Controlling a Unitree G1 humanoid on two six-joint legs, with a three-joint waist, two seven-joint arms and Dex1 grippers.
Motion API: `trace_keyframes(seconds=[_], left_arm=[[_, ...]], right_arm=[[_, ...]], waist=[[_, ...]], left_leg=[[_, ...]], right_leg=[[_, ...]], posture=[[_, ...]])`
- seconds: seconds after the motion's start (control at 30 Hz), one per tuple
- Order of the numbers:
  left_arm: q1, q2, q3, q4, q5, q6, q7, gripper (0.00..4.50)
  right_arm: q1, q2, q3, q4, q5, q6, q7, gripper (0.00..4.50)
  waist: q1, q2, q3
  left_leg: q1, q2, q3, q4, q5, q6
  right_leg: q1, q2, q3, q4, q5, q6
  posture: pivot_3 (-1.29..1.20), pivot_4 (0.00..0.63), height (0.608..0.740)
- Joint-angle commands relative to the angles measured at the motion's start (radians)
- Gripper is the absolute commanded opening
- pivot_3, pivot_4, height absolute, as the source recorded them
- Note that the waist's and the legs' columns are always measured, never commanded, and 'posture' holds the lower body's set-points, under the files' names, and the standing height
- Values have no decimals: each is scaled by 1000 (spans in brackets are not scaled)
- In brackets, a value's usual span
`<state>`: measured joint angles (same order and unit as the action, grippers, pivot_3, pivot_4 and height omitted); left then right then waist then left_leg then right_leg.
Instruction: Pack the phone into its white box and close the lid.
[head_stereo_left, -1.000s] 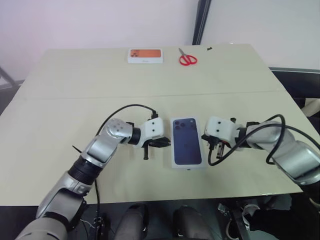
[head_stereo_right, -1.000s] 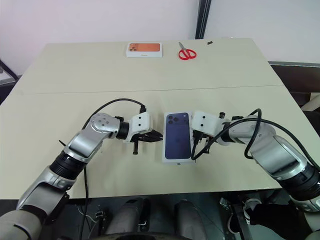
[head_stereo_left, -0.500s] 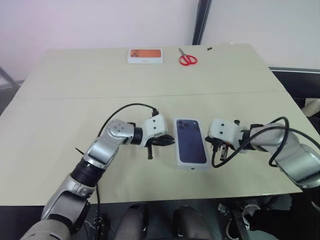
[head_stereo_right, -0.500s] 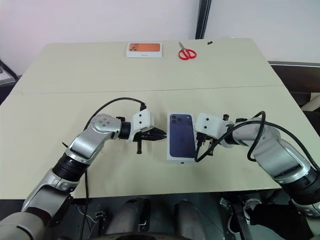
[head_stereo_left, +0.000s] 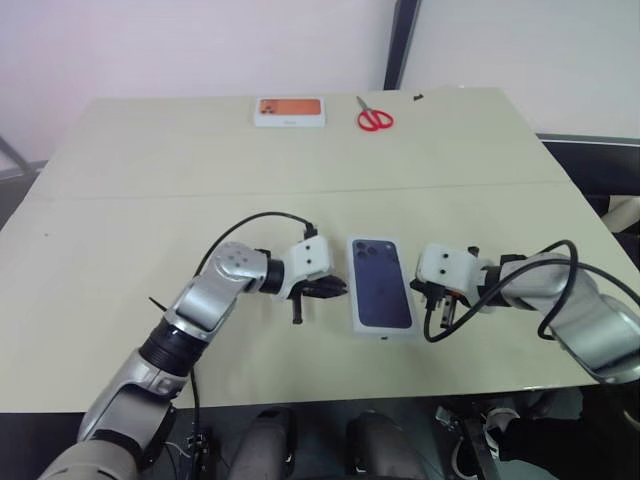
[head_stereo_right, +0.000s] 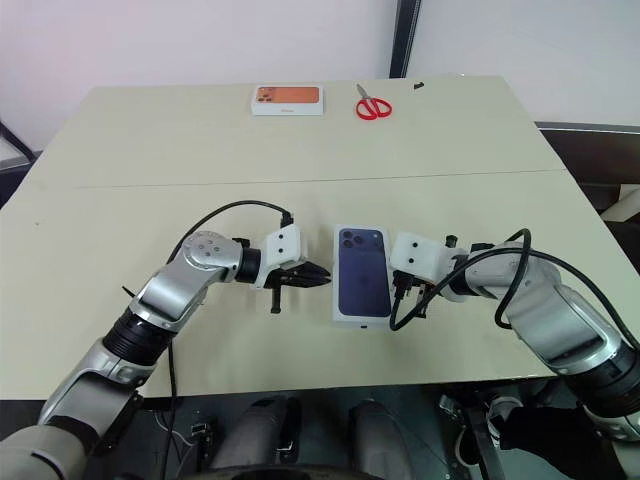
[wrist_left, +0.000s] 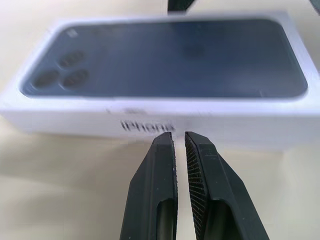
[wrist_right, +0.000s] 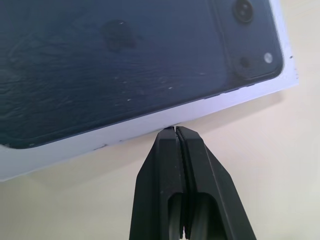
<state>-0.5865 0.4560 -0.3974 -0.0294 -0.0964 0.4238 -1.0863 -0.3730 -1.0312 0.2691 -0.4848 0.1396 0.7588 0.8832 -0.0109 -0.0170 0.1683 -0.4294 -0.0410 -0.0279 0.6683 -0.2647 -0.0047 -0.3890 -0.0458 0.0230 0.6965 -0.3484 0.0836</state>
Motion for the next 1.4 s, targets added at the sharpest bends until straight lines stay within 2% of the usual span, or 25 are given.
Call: trace_keyframes(seconds=[0.03, 0.2, 0.33, 0.53, 0.77, 0.87, 1.0, 1.13, 1.23, 1.3, 1.4], left_arm=[[-15, 4, 38, -13, -8, -32, 18, 434], [-98, -53, 139, 48, -75, -1, 71, 434], [-174, -98, 99, 152, -23, -51, 96, 434], [-232, -153, -24, 312, 85, -158, 71, 434], [-222, -168, -95, 370, 153, -211, 39, 434], [-214, -173, -89, 373, 158, -220, 43, 434], [-235, -183, -3, 378, 130, -209, 106, 434], [-228, -140, 171, 301, 44, -140, 186, 434], [-153, -66, 303, 176, -30, -51, 214, 434], [-72, -6, 364, 87, -60, -4, 220, 434], [59, 69, 423, -34, -78, 37, 237, 434]], right_arm=[[-10, -20, -72, -24, 2, -9, 12, 43], [43, -49, -261, -41, 135, -9, 108, 43], [100, -40, -334, -128, 266, 61, 160, 43], [204, -27, -241, -210, 241, 65, 99, 43], [268, -42, -146, -206, 166, 43, 41, 43], [263, -38, -139, -196, 151, 35, 28, 43], [216, 2, -203, -181, 193, 33, 16, 43], [89, 134, -327, -87, 247, 39, -79, 43], [16, 186, -380, 38, 238, 14, -128, 43], [-23, 211, -408, 127, 247, 4, -141, 43], [-68, 226, -425, 257, 241, -46, -131, 43]], waist=[[1, 0, 0], [11, 0, 0], [19, 0, 0], [23, -1, 0], [23, -1, -1], [23, -2, -2], [23, -2, -1], [12, -3, -1], [1, -3, -1], [-3, -2, -2], [-4, -2, -2]], left_leg=[[0, 0, 0, 0, 0, 0], [0, 0, 0, 1, 0, 0], [0, 0, 0, 1, 0, 0], [1, 0, 0, 2, 0, 0], [1, 0, 0, 2, 0, 0], [4, 0, -1, 2, 0, 0], [6, 0, -1, 2, 0, 0], [3, 0, -1, 2, 0, 0], [2, 0, -1, 0, 1, -1], [3, 0, -1, -1, 4, -7], [3, 0, 0, -2, 4, -7]], right_leg=[[0, 0, 0, 0, 0, 0], [1, 0, 0, 0, 0, 0], [2, 0, 0, 0, 0, 0], [2, 0, 0, 0, 0, 0], [2, 0, 0, 0, 0, 0], [6, 0, -1, -1, 0, 0], [8, 0, -1, -1, 0, 0], [4, 1, 0, 1, 0, 0], [1, 1, 0, 2, 0, 0], [0, 1, 0, 2, 0, 0], [0, 0, 0, 2, 0, 0]], posture=[[0, 150, 740], [0, 150, 740], [0, 150, 740], [0, 150, 740], [0, 150, 740], [0, 150, 740], [0, 150, 740], [0, 150, 740], [0, 150, 740], [0, 150, 740], [0, 150, 740]])
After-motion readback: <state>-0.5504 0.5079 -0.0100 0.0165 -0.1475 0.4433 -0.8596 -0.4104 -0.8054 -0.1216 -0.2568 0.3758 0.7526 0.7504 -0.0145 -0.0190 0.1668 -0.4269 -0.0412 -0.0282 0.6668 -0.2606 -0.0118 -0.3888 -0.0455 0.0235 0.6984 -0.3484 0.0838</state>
